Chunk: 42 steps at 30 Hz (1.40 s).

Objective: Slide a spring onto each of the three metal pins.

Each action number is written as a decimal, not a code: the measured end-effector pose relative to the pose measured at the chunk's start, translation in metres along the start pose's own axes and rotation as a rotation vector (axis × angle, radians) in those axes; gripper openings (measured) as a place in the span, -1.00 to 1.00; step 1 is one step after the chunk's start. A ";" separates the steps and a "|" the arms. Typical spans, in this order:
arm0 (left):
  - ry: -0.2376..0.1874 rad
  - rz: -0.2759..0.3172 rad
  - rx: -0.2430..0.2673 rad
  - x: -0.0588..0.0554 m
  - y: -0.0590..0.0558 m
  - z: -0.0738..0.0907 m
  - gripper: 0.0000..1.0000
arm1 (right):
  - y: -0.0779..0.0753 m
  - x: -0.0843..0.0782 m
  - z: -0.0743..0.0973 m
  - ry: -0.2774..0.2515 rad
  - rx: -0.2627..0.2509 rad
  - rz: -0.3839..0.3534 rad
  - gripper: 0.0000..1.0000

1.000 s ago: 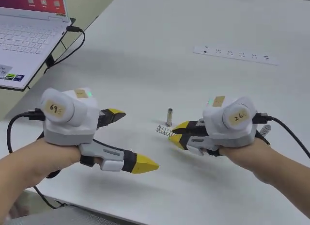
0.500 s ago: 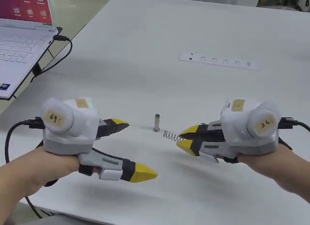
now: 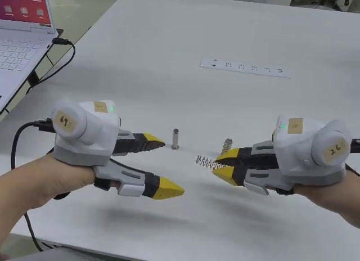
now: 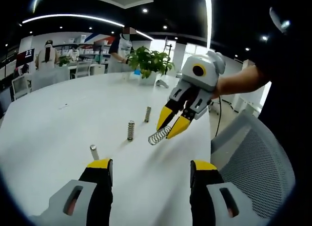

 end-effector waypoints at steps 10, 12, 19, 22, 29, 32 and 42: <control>-0.003 -0.047 -0.108 0.018 -0.005 -0.025 -0.23 | 0.005 0.001 0.012 -0.011 0.030 0.035 -0.84; -0.020 -0.043 -0.119 0.021 -0.005 -0.028 -0.28 | 0.007 0.001 0.014 -0.012 0.034 0.044 -0.84; -0.072 -0.029 -0.171 0.028 -0.009 -0.035 -0.48 | 0.010 0.001 0.021 -0.021 0.047 0.041 -0.84; -0.074 -0.030 -0.179 0.028 -0.011 -0.039 -0.55 | 0.009 0.001 0.023 -0.024 0.046 0.035 -0.84; -0.088 -0.024 -0.197 0.027 -0.017 -0.045 -0.62 | 0.009 0.003 0.028 -0.033 0.049 0.033 -0.84; -0.092 -0.024 -0.203 0.028 -0.019 -0.046 -0.65 | 0.011 0.005 0.030 -0.038 0.057 0.035 -0.84; -0.088 -0.032 -0.214 0.027 -0.022 -0.047 -0.75 | 0.014 0.009 0.033 -0.041 0.076 0.053 -0.84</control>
Point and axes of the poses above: the centre of the closed fingertips' face, and the gripper's own axes: z roughly backward along the fingers, y roughly to its left, x roughly out of its top, the point moved 6 cm from there along z, roughly backward along the fingers, and after that the axes turned 14 degrees about -x, right-handed, at the moved point
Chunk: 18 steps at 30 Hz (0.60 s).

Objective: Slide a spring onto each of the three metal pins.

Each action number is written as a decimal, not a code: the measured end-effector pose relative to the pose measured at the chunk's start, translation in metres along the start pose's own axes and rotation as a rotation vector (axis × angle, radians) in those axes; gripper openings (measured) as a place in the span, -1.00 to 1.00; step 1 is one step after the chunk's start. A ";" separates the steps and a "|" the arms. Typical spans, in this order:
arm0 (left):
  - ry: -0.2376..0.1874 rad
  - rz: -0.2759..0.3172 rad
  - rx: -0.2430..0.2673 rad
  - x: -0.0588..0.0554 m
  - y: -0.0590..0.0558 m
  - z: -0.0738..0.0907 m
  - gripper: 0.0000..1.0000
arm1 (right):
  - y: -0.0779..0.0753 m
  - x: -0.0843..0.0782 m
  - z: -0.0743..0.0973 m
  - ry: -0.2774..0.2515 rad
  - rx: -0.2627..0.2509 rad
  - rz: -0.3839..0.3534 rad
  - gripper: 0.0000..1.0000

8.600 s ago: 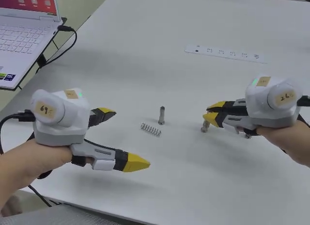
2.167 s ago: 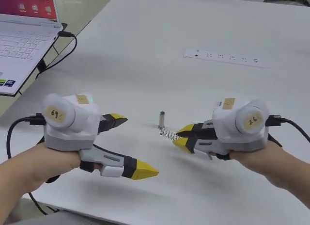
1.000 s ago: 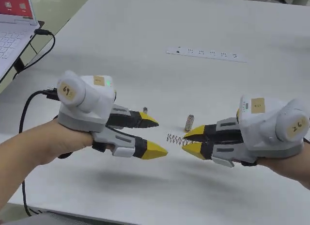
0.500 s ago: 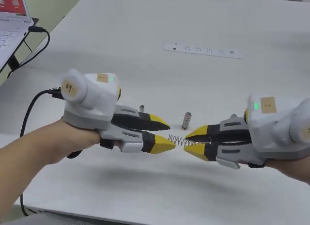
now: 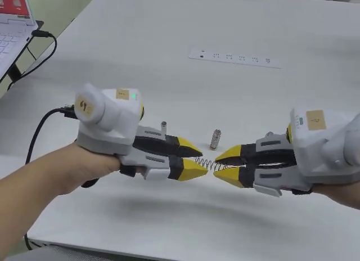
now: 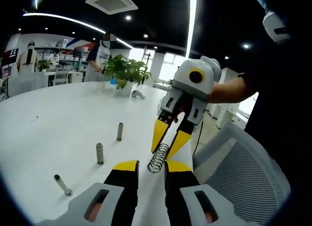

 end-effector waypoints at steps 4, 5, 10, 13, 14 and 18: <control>-0.003 -0.003 -0.005 0.001 -0.001 0.000 -0.79 | 0.000 0.001 0.000 -0.001 0.001 0.002 -0.84; -0.002 -0.003 -0.008 0.001 -0.002 -0.001 -0.81 | 0.000 0.002 0.001 -0.002 0.003 0.002 -0.84; -0.004 -0.019 -0.020 0.001 -0.004 -0.002 -0.91 | -0.002 0.003 0.002 -0.009 0.010 0.003 -0.84; -0.009 -0.014 -0.026 0.002 -0.004 -0.001 -0.92 | -0.002 0.003 0.003 -0.014 0.019 0.005 -0.84; -0.009 -0.023 -0.029 0.002 -0.004 -0.002 -0.92 | -0.002 0.003 0.004 -0.015 0.021 0.006 -0.84; -0.010 -0.031 -0.035 0.004 -0.005 -0.002 -0.94 | -0.002 0.003 0.005 -0.022 0.028 0.000 -0.84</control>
Point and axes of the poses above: the centre of the closed fingertips' face, and the gripper's own axes: z roughly backward along the fingers, y roughly to its left, x roughly out of its top, the point moved 6 cm from there along z, roughly backward along the fingers, and after that the axes turned 14 degrees about -x, right-handed, at the moved point
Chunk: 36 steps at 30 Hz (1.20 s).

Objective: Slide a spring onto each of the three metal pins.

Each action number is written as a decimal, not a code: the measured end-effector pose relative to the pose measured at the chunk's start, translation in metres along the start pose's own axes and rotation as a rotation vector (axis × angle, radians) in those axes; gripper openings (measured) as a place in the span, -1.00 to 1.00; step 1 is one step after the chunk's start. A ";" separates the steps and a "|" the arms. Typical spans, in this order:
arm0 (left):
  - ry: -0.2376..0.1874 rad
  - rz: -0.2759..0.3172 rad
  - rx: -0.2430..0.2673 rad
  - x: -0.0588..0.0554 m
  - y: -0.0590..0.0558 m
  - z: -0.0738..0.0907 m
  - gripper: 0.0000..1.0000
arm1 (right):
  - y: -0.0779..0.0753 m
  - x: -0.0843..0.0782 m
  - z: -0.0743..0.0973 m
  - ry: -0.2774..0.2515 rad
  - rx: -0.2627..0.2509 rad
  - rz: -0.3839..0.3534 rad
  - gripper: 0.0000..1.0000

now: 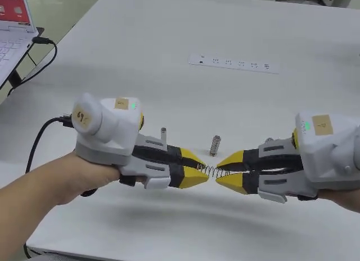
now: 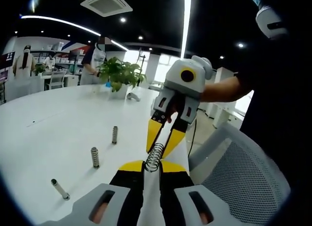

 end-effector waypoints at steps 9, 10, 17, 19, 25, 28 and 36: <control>0.000 -0.005 -0.001 0.003 -0.003 0.001 -0.94 | -0.002 0.000 0.000 -0.010 0.003 -0.018 -0.83; 0.000 -0.005 -0.001 0.003 -0.003 0.001 -0.94 | -0.001 0.000 0.001 -0.010 0.003 -0.020 -0.83; -0.005 0.005 -0.004 0.003 -0.005 0.002 -0.94 | -0.001 -0.006 0.002 0.015 0.002 -0.029 -0.82; -0.006 0.007 -0.004 0.002 -0.005 0.003 -0.94 | 0.000 -0.007 0.003 0.011 -0.002 -0.040 -0.82; -0.012 0.016 -0.003 0.002 -0.004 0.003 -0.94 | 0.001 -0.005 0.005 -0.001 -0.020 -0.043 -0.84; -0.012 0.017 -0.003 0.002 -0.004 0.004 -0.94 | -0.001 -0.003 0.007 -0.008 -0.022 -0.043 -0.84; -0.015 0.026 -0.004 0.000 -0.004 0.004 -0.94 | -0.005 0.000 0.007 -0.014 -0.022 -0.015 -0.84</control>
Point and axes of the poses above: the centre of the closed fingertips' face, and the gripper's own axes: z roughly backward along the fingers, y roughly to its left, x roughly out of its top, the point moved 6 cm from there along z, roughly backward along the fingers, and after that the axes turned 14 degrees about -x, right-handed, at the moved point
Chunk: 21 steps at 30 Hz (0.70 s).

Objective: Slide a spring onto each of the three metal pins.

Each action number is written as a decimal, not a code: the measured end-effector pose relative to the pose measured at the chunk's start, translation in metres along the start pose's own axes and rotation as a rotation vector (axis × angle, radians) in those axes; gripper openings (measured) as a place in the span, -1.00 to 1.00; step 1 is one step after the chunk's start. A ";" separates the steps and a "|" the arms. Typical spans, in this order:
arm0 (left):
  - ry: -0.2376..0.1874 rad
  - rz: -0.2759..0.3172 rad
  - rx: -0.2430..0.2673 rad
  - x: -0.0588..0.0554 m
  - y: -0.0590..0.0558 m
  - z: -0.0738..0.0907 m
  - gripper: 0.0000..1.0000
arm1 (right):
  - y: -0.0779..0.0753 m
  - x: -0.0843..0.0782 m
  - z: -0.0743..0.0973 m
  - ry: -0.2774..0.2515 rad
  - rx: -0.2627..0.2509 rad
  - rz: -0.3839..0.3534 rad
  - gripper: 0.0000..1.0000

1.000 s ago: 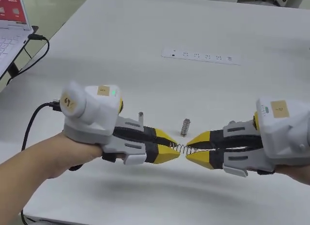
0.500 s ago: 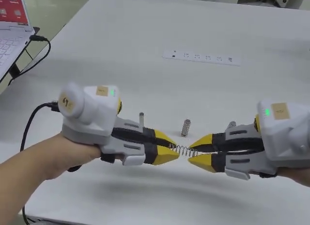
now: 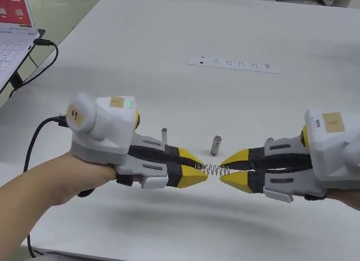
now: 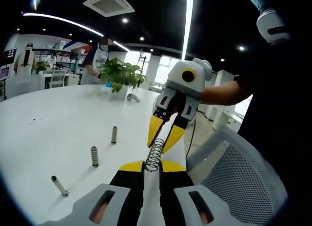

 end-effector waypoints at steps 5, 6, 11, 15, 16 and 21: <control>0.012 -0.002 0.006 -0.002 0.000 0.000 -0.94 | 0.002 0.009 0.001 -0.017 0.007 0.007 -0.84; 0.024 -0.005 0.010 -0.004 0.000 -0.001 -0.95 | 0.003 0.013 0.001 -0.024 0.010 0.009 -0.84; 0.046 -0.010 0.012 -0.007 0.001 -0.003 -0.95 | 0.006 0.022 -0.002 -0.055 0.021 0.018 -0.84; 0.062 -0.021 0.020 -0.008 0.001 -0.004 -0.95 | 0.010 0.034 -0.006 -0.084 0.031 0.005 -0.84; 0.063 -0.022 0.020 -0.008 0.001 -0.004 -0.95 | 0.011 0.036 -0.007 -0.088 0.033 0.005 -0.84; 0.073 -0.029 0.013 -0.007 0.000 -0.007 -0.95 | 0.014 0.042 -0.011 -0.111 0.035 0.004 -0.84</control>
Point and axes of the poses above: the centre of the closed fingertips' face, and the gripper's own axes: z roughly backward along the fingers, y roughly to its left, x roughly out of its top, the point moved 6 cm from there along z, roughly backward along the fingers, and after that the axes turned 14 degrees about -x, right-handed, at the moved point
